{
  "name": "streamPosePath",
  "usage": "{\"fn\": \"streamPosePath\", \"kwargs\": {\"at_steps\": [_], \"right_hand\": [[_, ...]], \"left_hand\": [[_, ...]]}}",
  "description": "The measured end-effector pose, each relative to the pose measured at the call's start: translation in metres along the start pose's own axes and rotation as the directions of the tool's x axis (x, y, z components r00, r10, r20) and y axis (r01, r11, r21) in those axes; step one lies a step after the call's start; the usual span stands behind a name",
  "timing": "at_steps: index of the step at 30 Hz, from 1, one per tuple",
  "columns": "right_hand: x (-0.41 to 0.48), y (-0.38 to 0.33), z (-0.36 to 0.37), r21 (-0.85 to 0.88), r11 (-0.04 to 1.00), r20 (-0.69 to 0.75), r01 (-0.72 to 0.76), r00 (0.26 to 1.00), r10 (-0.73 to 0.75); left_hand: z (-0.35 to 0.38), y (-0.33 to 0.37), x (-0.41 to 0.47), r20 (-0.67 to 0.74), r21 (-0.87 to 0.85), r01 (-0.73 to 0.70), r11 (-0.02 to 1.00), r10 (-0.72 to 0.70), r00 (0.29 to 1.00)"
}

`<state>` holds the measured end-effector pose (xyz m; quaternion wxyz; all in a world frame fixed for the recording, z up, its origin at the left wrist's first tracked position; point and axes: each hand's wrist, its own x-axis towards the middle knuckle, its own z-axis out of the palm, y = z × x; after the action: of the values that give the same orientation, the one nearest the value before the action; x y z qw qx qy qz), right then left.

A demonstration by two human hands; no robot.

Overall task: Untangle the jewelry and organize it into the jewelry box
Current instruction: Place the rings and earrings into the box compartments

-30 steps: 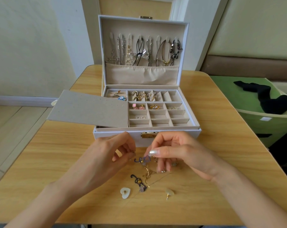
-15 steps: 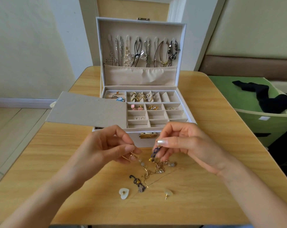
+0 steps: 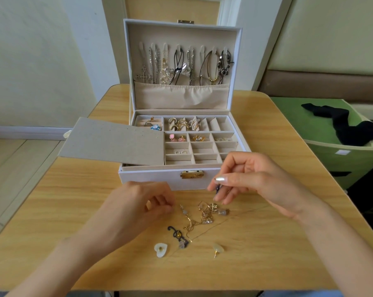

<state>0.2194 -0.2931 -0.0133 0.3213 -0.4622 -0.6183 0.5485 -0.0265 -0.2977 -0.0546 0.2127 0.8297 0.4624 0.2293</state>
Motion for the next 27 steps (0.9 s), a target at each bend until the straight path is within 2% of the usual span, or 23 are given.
{"fn": "streamPosePath", "kwargs": {"at_steps": [4, 9, 12, 16, 20, 24, 27], "right_hand": [[0.000, -0.001, 0.003, -0.026, 1.000, -0.009, 0.001, 1.000, -0.002], [0.001, -0.001, 0.004, -0.019, 1.000, -0.031, 0.003, 1.000, -0.004], [0.001, 0.000, 0.004, -0.027, 1.000, -0.029, 0.003, 1.000, -0.004], [0.001, 0.003, 0.002, -0.008, 1.000, -0.012, 0.030, 0.999, -0.030], [0.001, 0.002, 0.001, 0.042, 0.995, -0.048, 0.086, 0.995, -0.084], [0.001, 0.001, 0.001, 0.106, 0.986, -0.092, 0.129, 0.989, -0.119], [0.001, 0.001, 0.000, 0.112, 0.985, -0.082, 0.134, 0.989, -0.125]], "left_hand": [[0.001, 0.001, -0.001, 0.064, 0.123, -0.120, 0.985, 0.113, 0.992], [-0.001, 0.004, -0.001, 0.242, -0.077, -0.209, 0.975, 0.222, 0.945], [0.005, 0.006, -0.003, 0.303, -0.066, -0.273, 0.960, 0.280, 0.911], [0.009, 0.006, -0.002, 0.299, -0.030, -0.321, 0.947, 0.315, 0.901], [0.009, 0.002, -0.001, 0.235, -0.030, -0.322, 0.946, 0.320, 0.918], [0.006, 0.001, 0.002, 0.133, -0.078, -0.312, 0.947, 0.320, 0.938], [0.003, 0.004, 0.004, 0.075, -0.183, -0.293, 0.938, 0.311, 0.947]]}}
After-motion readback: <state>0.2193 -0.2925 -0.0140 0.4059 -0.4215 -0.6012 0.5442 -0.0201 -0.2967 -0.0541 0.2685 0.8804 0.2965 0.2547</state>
